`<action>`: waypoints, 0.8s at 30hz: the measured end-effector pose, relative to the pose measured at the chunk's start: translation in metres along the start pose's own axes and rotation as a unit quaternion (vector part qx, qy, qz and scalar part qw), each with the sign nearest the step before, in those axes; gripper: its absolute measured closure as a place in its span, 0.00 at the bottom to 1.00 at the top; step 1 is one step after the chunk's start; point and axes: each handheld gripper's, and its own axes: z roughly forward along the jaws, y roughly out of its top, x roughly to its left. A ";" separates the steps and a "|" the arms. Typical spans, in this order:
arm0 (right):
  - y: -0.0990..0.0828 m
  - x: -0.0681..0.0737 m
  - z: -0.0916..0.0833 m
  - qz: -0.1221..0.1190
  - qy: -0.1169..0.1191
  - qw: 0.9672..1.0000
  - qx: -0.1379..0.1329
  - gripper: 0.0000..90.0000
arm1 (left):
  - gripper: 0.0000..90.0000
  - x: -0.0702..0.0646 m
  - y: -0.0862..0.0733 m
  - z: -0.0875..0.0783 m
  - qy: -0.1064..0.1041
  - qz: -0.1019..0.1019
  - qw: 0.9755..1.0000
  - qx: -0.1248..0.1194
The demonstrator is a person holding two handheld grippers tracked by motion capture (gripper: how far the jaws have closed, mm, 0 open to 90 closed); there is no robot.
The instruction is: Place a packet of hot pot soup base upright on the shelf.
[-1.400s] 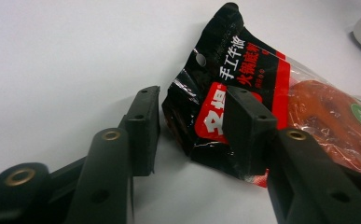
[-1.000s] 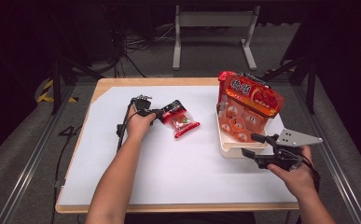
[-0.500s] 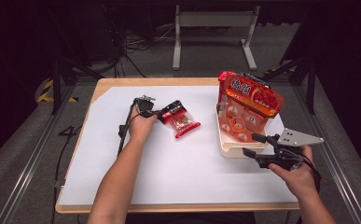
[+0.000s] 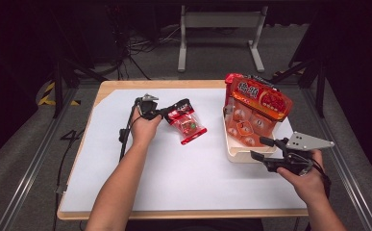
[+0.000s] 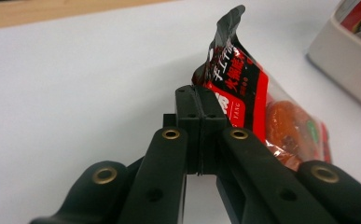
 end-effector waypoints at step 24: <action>0.004 0.000 -0.001 -0.009 0.006 1.000 0.000 0.46 | 1.00 -0.067 0.012 -0.061 -0.079 0.111 0.988 -0.070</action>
